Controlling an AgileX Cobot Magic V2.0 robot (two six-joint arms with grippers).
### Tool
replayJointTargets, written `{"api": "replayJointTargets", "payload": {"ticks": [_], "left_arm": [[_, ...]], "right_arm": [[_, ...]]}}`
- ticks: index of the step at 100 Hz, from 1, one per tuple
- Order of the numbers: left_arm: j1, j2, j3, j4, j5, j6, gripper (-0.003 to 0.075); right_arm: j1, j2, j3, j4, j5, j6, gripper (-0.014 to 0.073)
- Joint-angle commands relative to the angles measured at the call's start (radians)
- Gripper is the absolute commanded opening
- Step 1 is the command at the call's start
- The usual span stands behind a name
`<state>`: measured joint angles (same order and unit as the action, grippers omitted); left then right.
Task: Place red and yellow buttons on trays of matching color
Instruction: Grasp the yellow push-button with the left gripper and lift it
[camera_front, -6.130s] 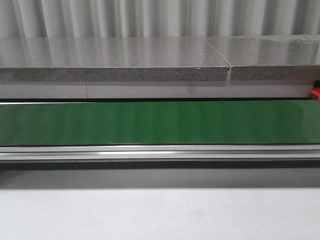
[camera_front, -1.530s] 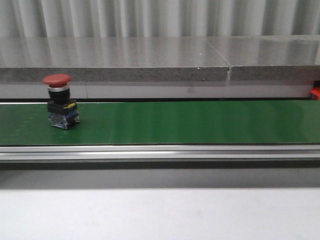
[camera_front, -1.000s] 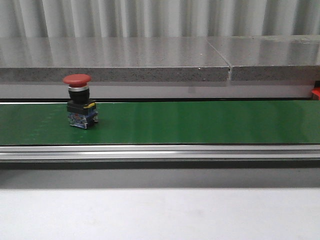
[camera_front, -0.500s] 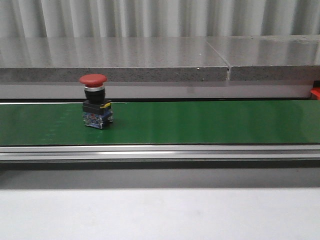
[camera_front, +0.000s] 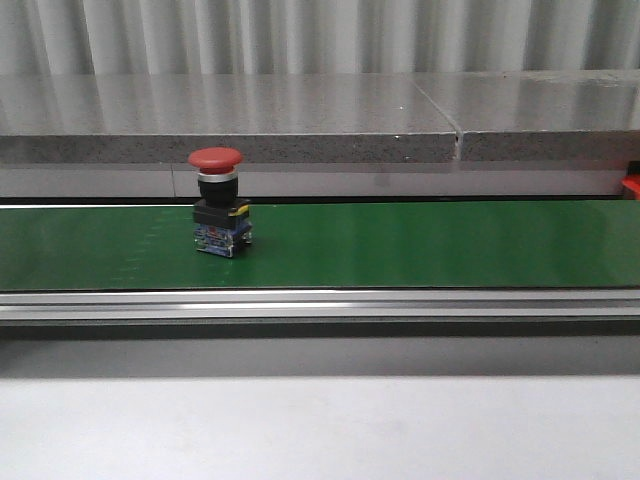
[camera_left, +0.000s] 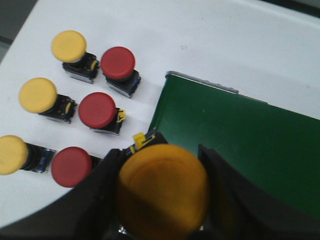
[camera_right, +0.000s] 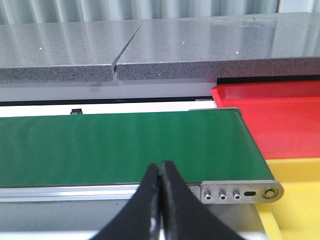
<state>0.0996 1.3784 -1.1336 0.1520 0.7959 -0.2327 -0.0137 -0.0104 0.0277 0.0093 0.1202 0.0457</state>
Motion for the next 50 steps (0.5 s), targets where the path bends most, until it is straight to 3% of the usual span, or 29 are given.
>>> {"api": "replayJointTargets", "payload": {"ticks": [1, 50], "left_arm": [[-0.028, 0.044, -0.071, 0.002, -0.003, 0.014, -0.002], [-0.041, 0.2, -0.104, -0.023, 0.017, 0.017, -0.0018]], "right_arm": [[-0.006, -0.009, -0.016, -0.009, -0.086, -0.003, -0.0068], [-0.006, -0.009, -0.016, -0.009, -0.086, -0.003, -0.0068]]}}
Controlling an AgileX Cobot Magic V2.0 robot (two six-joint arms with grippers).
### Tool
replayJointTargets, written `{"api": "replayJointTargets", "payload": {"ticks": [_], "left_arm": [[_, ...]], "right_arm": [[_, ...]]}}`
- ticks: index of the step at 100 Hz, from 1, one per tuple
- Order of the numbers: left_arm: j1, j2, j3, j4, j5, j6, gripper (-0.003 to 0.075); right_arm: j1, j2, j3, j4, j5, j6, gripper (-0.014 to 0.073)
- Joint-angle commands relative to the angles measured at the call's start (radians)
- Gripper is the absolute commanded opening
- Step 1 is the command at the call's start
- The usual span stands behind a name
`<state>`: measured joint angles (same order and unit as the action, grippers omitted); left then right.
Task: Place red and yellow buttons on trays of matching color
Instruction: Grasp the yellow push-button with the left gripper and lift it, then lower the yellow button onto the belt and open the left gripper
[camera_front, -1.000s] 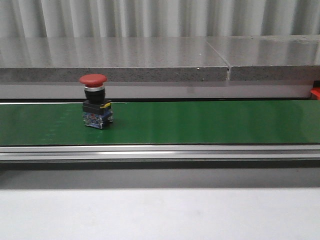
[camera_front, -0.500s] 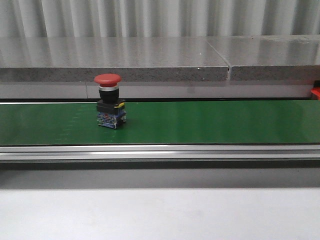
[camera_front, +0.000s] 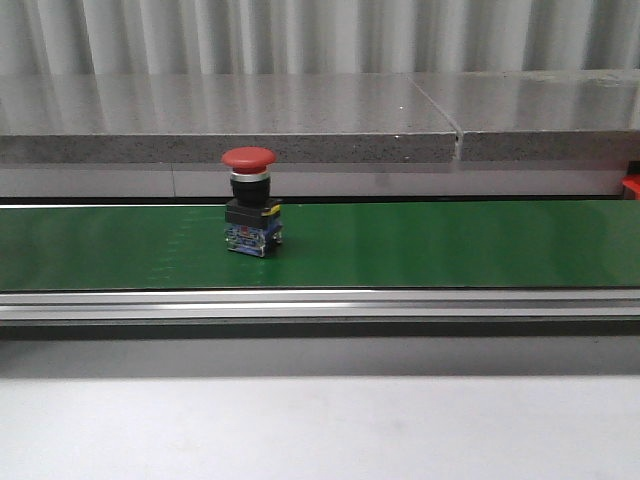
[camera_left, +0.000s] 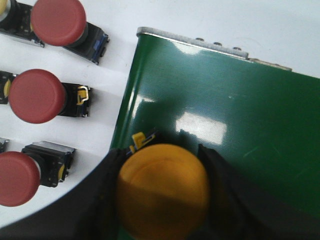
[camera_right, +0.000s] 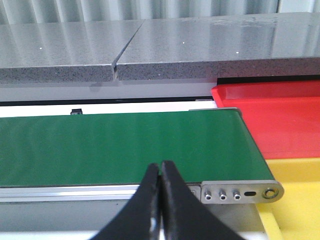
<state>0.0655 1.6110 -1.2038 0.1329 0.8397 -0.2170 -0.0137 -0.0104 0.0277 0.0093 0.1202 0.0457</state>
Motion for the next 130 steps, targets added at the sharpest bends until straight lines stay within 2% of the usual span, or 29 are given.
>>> {"api": "replayJointTargets", "payload": {"ticks": [1, 10, 18, 25, 40, 49, 96, 130], "left_arm": [[-0.007, -0.032, -0.034, -0.004, -0.027, 0.001, -0.0018], [-0.007, -0.026, -0.034, -0.009, -0.021, 0.003, 0.0008], [-0.007, -0.019, -0.034, -0.022, -0.019, 0.009, 0.0072], [-0.007, -0.017, -0.034, -0.032, -0.012, 0.021, 0.0163], [-0.007, -0.017, -0.035, -0.035, -0.002, 0.026, 0.0435], [-0.007, -0.017, -0.037, -0.035, -0.002, 0.026, 0.051], [-0.071, -0.172, -0.039, -0.048, -0.029, 0.102, 0.0513], [-0.122, -0.368, -0.014, -0.048, -0.063, 0.102, 0.0513]], "right_arm": [[-0.006, -0.009, -0.016, -0.009, -0.086, -0.003, -0.0068], [-0.006, -0.009, -0.016, -0.009, -0.086, -0.003, -0.0068], [-0.006, -0.009, -0.016, -0.009, -0.086, -0.003, -0.0068], [-0.006, -0.009, -0.016, -0.009, -0.086, -0.003, -0.0068], [-0.006, -0.009, -0.016, -0.009, -0.086, -0.003, -0.0068], [-0.006, -0.009, -0.016, -0.009, -0.086, -0.003, -0.0068], [-0.006, -0.009, -0.016, -0.009, -0.086, -0.003, -0.0068], [-0.006, -0.009, -0.016, -0.009, -0.086, -0.003, -0.0068]]}}
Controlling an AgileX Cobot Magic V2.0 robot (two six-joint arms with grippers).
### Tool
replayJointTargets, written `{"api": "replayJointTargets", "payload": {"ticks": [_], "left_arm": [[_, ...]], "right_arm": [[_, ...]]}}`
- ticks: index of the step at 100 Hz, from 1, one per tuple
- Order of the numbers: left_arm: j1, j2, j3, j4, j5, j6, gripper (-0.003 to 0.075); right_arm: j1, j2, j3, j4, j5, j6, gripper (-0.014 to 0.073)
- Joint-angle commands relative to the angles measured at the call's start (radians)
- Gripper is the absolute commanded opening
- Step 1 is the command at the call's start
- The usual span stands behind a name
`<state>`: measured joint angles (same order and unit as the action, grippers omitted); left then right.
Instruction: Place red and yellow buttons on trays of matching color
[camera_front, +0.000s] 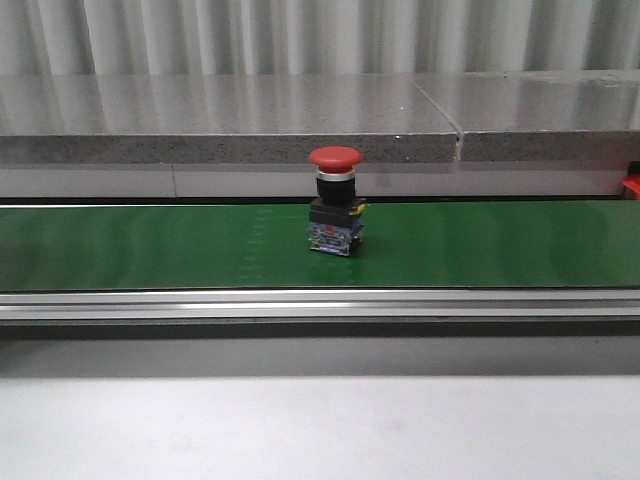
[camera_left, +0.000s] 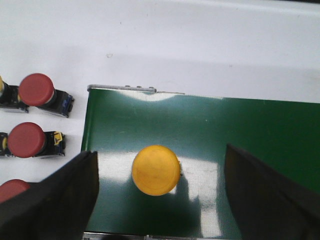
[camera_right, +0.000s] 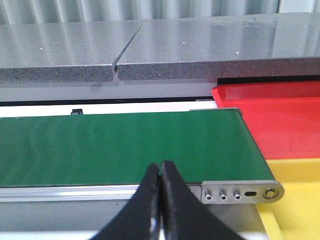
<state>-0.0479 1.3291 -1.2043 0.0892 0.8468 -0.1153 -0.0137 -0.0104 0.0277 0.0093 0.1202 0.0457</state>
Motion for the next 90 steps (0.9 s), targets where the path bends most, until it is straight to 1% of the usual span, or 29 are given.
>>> {"api": "replayJointTargets", "payload": {"ticks": [1, 16, 38, 47, 56, 78, 83, 84, 85, 88, 90], "left_arm": [[-0.009, -0.098, -0.005, -0.005, -0.075, 0.001, 0.0513], [-0.009, -0.233, 0.077, -0.005, -0.125, 0.002, 0.0513], [-0.009, -0.469, 0.282, -0.005, -0.202, 0.002, 0.051], [-0.009, -0.548, 0.354, -0.005, -0.214, 0.002, 0.0487], [-0.009, -0.629, 0.427, -0.005, -0.214, 0.002, 0.042], [-0.009, -0.801, 0.554, -0.01, -0.212, 0.002, 0.0133], [-0.009, -0.829, 0.57, -0.01, -0.212, 0.002, 0.0075], [-0.009, -0.832, 0.572, -0.01, -0.212, 0.002, 0.0075], [-0.009, -0.84, 0.575, -0.01, -0.212, 0.002, 0.0052], [-0.009, -0.852, 0.581, -0.01, -0.212, 0.002, 0.0029], [-0.009, -0.861, 0.587, -0.01, -0.212, 0.002, 0.0]], "right_arm": [[-0.006, -0.009, -0.016, -0.009, -0.086, -0.003, -0.0068], [-0.006, -0.009, -0.016, -0.009, -0.086, -0.003, -0.0068], [-0.006, -0.009, -0.016, -0.009, -0.087, -0.003, -0.0068], [-0.006, -0.009, -0.016, -0.009, -0.087, -0.003, -0.0068], [-0.006, -0.009, -0.016, -0.009, -0.087, -0.003, -0.0068], [-0.006, -0.009, -0.016, -0.009, -0.096, -0.003, -0.0068], [-0.006, -0.009, -0.016, -0.009, -0.096, -0.003, -0.0068], [-0.006, -0.009, -0.016, -0.009, -0.096, -0.003, -0.0068], [-0.006, -0.009, -0.016, -0.009, -0.096, -0.003, -0.0068], [-0.006, -0.009, -0.016, -0.009, -0.1, -0.003, -0.0068], [-0.006, -0.009, -0.016, -0.009, -0.111, -0.003, -0.0068]]}}
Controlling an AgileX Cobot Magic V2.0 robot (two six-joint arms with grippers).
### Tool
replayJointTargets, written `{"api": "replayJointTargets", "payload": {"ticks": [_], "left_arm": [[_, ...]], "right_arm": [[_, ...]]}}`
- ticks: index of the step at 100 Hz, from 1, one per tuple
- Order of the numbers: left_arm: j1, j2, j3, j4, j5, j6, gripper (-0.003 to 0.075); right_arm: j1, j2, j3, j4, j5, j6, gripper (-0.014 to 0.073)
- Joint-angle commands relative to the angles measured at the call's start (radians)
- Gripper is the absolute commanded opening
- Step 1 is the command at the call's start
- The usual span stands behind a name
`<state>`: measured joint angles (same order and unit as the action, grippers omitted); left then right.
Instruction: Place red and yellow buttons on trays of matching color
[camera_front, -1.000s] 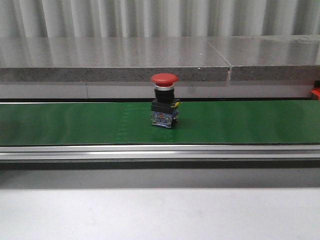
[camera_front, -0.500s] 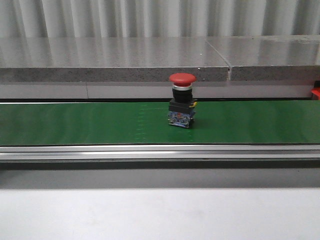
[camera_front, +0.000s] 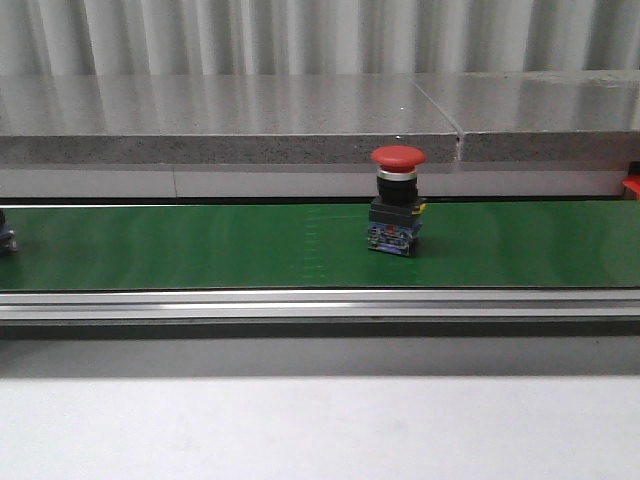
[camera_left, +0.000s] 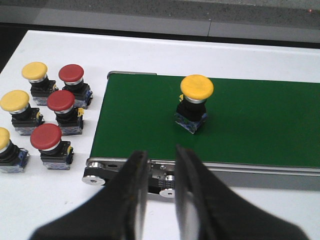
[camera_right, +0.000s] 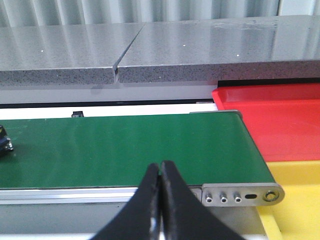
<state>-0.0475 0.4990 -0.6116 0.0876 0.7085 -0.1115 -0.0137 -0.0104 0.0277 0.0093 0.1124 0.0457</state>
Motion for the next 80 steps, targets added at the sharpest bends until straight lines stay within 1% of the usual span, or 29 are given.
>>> {"api": "replayJointTargets", "payload": {"ticks": [1, 3, 30, 39, 48, 61, 68, 80], "left_arm": [[-0.009, -0.035, -0.006, -0.008, -0.074, -0.002, -0.0007], [-0.009, -0.041, 0.0, -0.008, -0.074, -0.002, -0.0021], [-0.009, -0.054, 0.006, -0.008, -0.072, -0.002, -0.0021], [-0.009, -0.052, 0.006, -0.008, -0.072, -0.002, -0.0021], [-0.009, -0.051, 0.006, -0.008, -0.072, -0.002, -0.0021], [-0.009, -0.051, 0.006, -0.008, -0.072, -0.002, -0.0021], [-0.009, -0.051, 0.006, -0.008, -0.072, -0.002, -0.0021], [-0.009, -0.051, 0.006, -0.008, -0.072, -0.002, -0.0021]], "right_arm": [[-0.006, -0.009, -0.016, -0.009, -0.104, -0.003, -0.0068], [-0.006, -0.009, -0.016, -0.009, -0.104, -0.003, -0.0068], [-0.006, -0.009, -0.016, -0.009, -0.257, -0.003, -0.0068], [-0.006, -0.009, -0.037, 0.009, -0.255, -0.003, -0.0068], [-0.006, 0.007, -0.084, 0.036, -0.211, 0.002, -0.0068], [-0.006, 0.082, -0.225, 0.052, -0.112, 0.003, -0.0068], [-0.006, 0.141, -0.32, 0.051, -0.008, 0.003, -0.0068], [-0.006, 0.286, -0.494, 0.05, 0.245, 0.003, -0.0068]]}}
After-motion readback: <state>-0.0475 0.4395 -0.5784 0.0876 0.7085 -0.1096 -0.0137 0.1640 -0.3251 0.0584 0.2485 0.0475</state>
